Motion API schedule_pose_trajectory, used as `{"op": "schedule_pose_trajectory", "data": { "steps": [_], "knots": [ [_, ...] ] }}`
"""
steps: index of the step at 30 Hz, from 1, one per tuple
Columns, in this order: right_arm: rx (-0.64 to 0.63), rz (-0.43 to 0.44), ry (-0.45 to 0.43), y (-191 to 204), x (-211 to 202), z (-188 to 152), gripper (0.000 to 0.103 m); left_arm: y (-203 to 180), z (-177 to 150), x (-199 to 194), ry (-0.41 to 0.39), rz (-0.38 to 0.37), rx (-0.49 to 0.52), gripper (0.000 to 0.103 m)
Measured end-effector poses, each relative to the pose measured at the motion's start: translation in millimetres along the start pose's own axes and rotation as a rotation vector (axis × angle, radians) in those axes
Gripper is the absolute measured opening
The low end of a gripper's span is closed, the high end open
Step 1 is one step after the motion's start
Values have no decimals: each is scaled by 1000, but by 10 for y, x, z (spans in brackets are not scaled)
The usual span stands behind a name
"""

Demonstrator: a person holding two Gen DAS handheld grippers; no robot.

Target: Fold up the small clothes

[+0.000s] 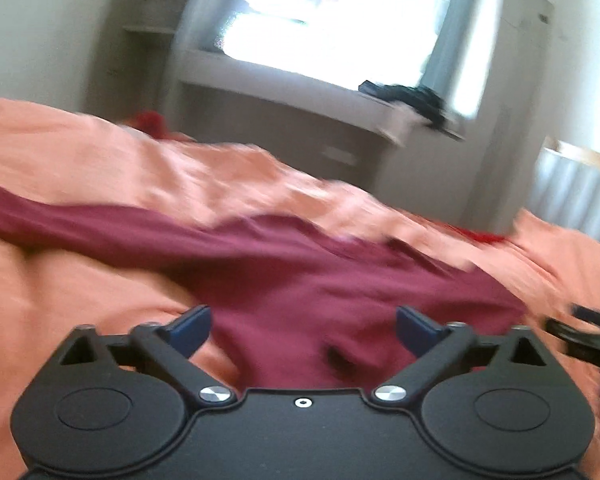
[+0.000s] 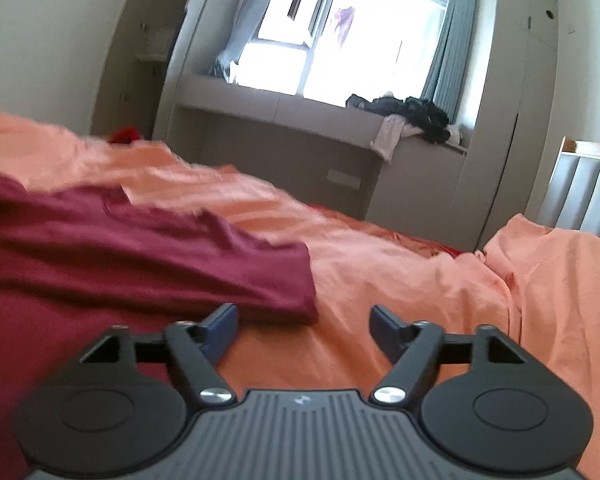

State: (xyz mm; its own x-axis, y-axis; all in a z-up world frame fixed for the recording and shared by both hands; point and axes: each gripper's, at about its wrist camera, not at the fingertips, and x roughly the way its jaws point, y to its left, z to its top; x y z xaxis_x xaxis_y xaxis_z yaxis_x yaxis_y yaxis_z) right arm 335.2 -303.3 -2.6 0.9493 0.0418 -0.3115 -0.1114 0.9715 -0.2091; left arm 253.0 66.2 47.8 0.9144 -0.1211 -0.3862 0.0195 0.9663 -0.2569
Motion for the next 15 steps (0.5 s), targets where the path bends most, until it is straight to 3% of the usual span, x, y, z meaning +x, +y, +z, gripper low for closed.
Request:
{"op": "schedule_pose_trajectory", "data": {
  "steps": [5,9,12,15],
  "knots": [
    [83,92,-61,131,-372,74,103,505,239,-75,0,209,2,102],
    [77,154,-97,297,-550,61,103,1085,482,-207,-11,373,-65,102],
    [82,172,-115,370,-595,58,103,1603,610,-370,-75,455,-163,102],
    [98,176,-119,406,-586,50,103,2013,653,-481,-145,491,-256,102]
  ]
}}
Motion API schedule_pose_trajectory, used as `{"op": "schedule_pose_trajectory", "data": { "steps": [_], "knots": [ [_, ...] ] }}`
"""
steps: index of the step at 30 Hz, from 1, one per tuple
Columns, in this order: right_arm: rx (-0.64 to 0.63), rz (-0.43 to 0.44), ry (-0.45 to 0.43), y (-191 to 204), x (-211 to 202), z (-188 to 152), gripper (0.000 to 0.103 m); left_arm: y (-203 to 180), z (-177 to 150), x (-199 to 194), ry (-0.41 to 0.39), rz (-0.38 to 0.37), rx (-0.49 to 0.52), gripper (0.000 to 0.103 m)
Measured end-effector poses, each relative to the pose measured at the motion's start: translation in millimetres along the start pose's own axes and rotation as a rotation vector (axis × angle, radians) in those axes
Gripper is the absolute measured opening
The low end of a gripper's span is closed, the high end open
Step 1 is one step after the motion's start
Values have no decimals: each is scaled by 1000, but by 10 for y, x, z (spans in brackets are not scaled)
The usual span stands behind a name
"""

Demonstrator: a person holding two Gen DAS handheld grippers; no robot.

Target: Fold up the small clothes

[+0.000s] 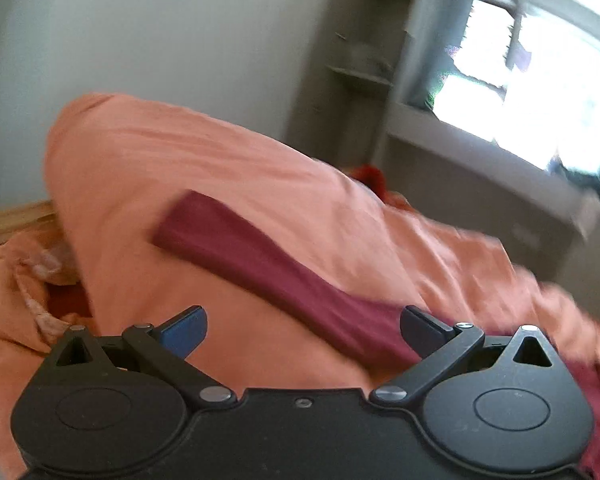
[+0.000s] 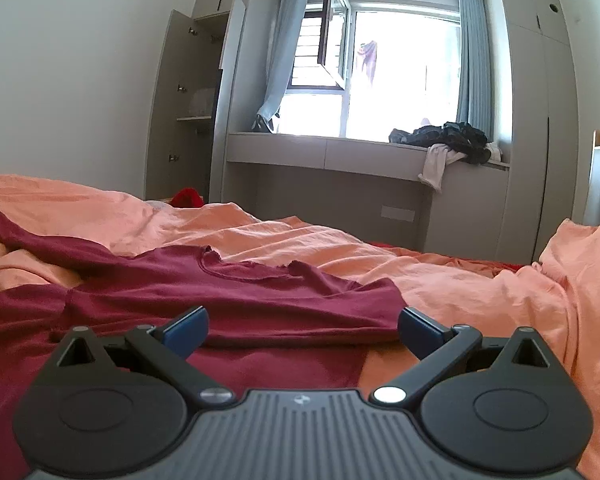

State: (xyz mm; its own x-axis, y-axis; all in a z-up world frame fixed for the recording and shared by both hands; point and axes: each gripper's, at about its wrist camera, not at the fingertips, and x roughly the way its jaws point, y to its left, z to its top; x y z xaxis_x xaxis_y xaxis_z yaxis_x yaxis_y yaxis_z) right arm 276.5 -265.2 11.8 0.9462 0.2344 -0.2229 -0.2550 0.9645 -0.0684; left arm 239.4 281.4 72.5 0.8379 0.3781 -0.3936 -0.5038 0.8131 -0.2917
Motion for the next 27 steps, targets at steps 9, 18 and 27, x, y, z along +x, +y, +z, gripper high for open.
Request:
{"op": "schedule_pose_trajectory", "data": {
  "steps": [9,18,27],
  "knots": [
    [16,-27,10,0,41,-82,103,547,226,461,-20,99,-303,84],
    [3,-33,47,-5,110,-162,103,217,448,648,-105,180,-101,4],
    [-3,-26,47,17,132,-169,103,-322,662,481,-272,30,55,3]
  ]
}}
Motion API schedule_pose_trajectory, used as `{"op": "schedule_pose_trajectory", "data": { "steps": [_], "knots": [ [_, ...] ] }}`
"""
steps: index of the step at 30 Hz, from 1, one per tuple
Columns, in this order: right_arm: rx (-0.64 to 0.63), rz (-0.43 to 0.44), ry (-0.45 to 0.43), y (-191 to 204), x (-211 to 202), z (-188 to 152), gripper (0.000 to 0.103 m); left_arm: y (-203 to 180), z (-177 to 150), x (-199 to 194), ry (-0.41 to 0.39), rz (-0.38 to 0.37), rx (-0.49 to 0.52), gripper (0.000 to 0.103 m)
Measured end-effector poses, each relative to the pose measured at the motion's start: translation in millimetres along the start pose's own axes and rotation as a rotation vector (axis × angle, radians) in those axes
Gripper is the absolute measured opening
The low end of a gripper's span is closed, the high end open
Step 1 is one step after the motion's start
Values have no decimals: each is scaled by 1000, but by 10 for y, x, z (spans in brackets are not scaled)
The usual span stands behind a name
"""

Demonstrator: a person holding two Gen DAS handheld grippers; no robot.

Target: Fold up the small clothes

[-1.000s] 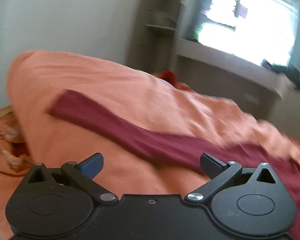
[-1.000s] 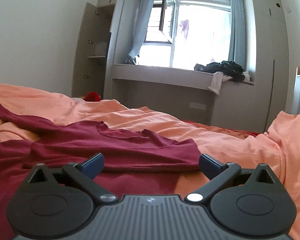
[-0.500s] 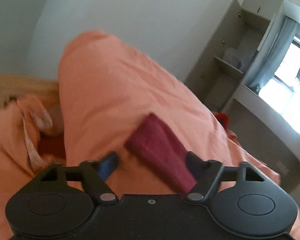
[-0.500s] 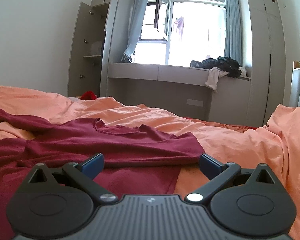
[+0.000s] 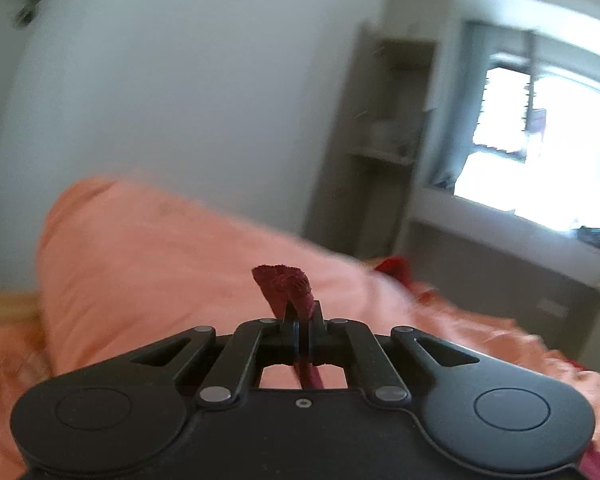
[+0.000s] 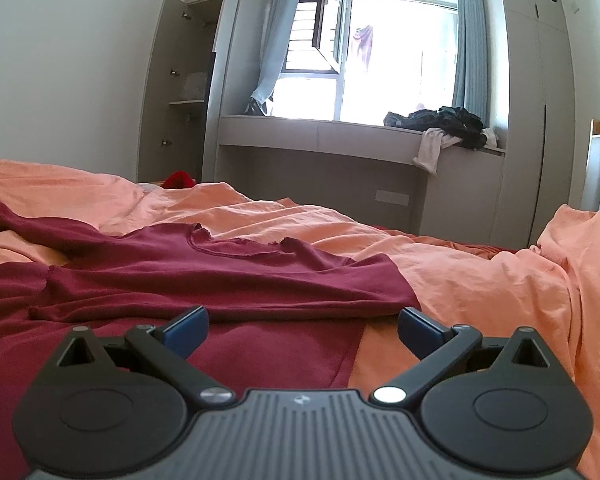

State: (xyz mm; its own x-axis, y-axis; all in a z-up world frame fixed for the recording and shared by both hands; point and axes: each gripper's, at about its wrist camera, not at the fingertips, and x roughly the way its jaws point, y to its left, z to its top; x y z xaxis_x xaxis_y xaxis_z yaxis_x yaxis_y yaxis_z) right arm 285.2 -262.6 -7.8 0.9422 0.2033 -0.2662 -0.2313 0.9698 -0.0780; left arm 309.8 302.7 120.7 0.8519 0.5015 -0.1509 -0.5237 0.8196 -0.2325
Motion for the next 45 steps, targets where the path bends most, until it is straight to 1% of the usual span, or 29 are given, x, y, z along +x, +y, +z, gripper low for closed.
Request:
{"op": "schedule_pose_trajectory", "data": {
  "steps": [4,6,9,11,15,16,18,20,22,24,27,31,32,33,35,37,39,40,41,43,44,45],
  "knots": [
    [-5,4,-4,0,-11,6,103,-529,156,-216,-87,-180,107,3],
    [-5,6,-8,4,-18,12,103,-820,184,-349,-108,-275,151,3],
    [-6,6,-16,5,-41,13,103,-1275,117,-555,-120,-393,216,3],
    [-7,8,-22,18,-44,22,103,-1609,-6,-733,-126,-480,266,3],
    [-7,-4,-40,22,-81,47,103,-2162,-384,-1070,-107,-641,316,3],
    [-4,-8,-44,17,-86,52,103,-2300,-522,-1183,-95,-692,337,3],
    [3,-16,-51,5,-94,62,103,-2499,-810,-1380,-68,-770,376,3],
    [14,-33,-55,-18,-100,70,103,-2654,-1112,-1542,-12,-842,403,3],
    [24,-51,-52,-34,-93,76,103,-2767,-1418,-1707,43,-894,446,3],
    [38,-66,-45,-66,-83,77,103,-2842,-1744,-1804,127,-941,483,3],
    [57,-80,-33,-108,-71,65,103,-2828,-2090,-1851,219,-971,516,3],
    [68,-82,-32,-132,-74,57,103,-2686,-2240,-1783,290,-988,523,5],
    [67,-78,-32,-126,-72,55,103,-2691,-2267,-1776,325,-994,514,7],
    [65,-74,-31,-124,-72,49,103,-2659,-2267,-1721,370,-1007,500,13],
    [59,-65,-27,-95,-63,44,103,-2576,-2241,-1647,431,-1013,461,25],
    [52,-55,-23,-74,-48,36,103,-2481,-2158,-1565,466,-1005,426,49],
    [46,-42,-20,-44,-48,24,103,-2364,-2093,-1546,481,-994,398,59],
    [43,-36,-18,-28,-44,22,103,-2297,-2058,-1506,491,-987,379,61],
    [39,-30,-17,-9,-44,20,103,-2233,-1993,-1499,496,-980,365,65],
    [29,-14,-15,32,-41,15,103,-2118,-1885,-1421,501,-948,326,76],
    [22,-3,-13,56,-39,18,103,-2047,-1833,-1365,496,-917,299,78],
    [18,4,-13,69,-37,20,103,-1985,-1778,-1325,487,-893,276,82]
  ]
}}
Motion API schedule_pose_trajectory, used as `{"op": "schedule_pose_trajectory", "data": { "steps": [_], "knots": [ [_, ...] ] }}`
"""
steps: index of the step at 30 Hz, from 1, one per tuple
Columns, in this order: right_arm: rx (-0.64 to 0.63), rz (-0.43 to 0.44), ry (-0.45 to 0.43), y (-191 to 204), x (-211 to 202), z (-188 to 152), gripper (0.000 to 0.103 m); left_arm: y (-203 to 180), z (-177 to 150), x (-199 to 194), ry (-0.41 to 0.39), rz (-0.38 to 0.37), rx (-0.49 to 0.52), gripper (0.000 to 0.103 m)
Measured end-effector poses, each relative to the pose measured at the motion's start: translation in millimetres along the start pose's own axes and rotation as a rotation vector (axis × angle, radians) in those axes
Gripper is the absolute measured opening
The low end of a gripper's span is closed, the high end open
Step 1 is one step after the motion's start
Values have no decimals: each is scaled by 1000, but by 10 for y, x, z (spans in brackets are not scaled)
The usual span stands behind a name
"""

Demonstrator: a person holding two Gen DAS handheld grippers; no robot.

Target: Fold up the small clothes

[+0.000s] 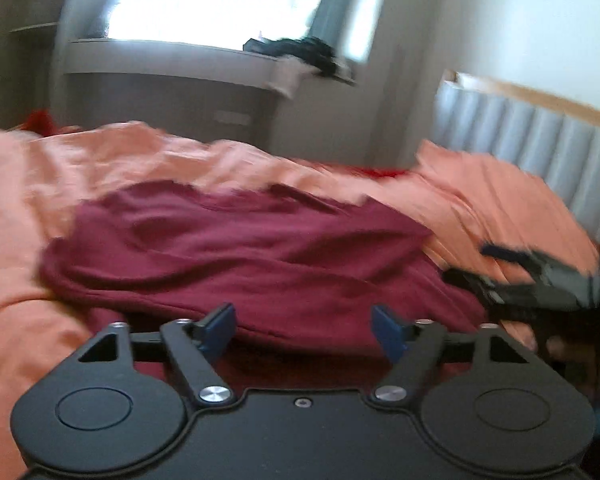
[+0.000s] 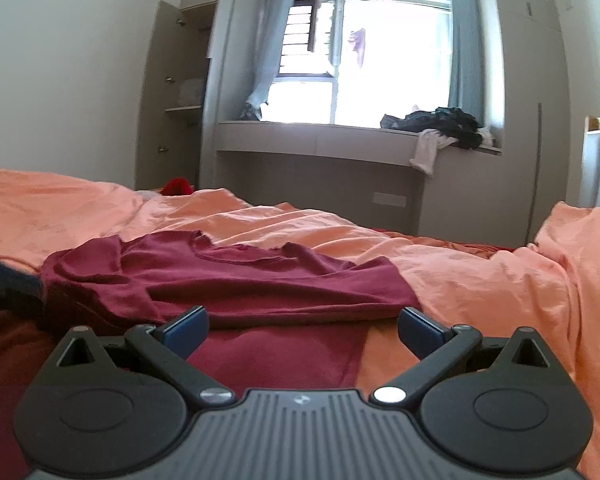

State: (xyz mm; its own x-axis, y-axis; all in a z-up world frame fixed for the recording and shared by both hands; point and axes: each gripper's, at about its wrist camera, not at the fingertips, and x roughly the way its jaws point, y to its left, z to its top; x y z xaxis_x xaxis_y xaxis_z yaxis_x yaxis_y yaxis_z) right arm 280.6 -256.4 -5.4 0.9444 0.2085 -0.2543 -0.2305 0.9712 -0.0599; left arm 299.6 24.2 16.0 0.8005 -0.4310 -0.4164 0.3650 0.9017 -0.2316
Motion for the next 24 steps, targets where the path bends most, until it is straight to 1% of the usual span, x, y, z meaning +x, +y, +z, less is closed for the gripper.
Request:
{"op": "schedule_pose_trajectory", "data": {
  "steps": [1,3,4,6,8,11,12,13,14,16,17,18,19,20,21,22,24],
  "knots": [
    [-1,11,-1,16,-3,3,103,104,31,-54,-18,21,-24,85],
    [1,51,-7,27,-15,18,103,251,93,-107,-33,71,-43,86],
    [3,72,-12,32,-17,23,103,320,138,-115,-33,115,-39,86],
    [-1,95,-15,57,-10,31,103,511,240,-85,-38,231,-47,86],
    [-16,109,-16,99,6,41,103,743,321,-50,-66,280,-73,85],
    [-37,160,-23,150,78,119,103,1158,453,97,-69,353,-160,82],
    [-32,175,-17,157,133,177,103,1314,483,168,-69,360,-199,77],
    [-19,196,-3,159,209,254,103,1446,503,225,-67,362,-230,70],
    [2,224,22,162,317,347,103,1561,514,267,-62,358,-264,66],
    [52,276,62,175,551,535,103,1786,497,361,-43,333,-347,56],
    [77,310,79,198,704,658,103,1882,480,410,-17,309,-384,52],
    [86,339,92,230,833,746,103,1955,478,451,5,296,-401,41],
    [96,369,105,285,1004,859,103,1993,461,482,12,296,-403,34],
    [106,395,121,347,1173,950,102,2030,456,504,15,294,-406,32],
    [120,428,143,418,1341,1031,98,2069,445,518,19,285,-414,26],
    [143,465,168,501,1518,1104,95,2124,436,534,26,276,-436,13],
    [191,526,207,679,1855,1215,85,2202,387,575,44,267,-484,6]
  ]
}}
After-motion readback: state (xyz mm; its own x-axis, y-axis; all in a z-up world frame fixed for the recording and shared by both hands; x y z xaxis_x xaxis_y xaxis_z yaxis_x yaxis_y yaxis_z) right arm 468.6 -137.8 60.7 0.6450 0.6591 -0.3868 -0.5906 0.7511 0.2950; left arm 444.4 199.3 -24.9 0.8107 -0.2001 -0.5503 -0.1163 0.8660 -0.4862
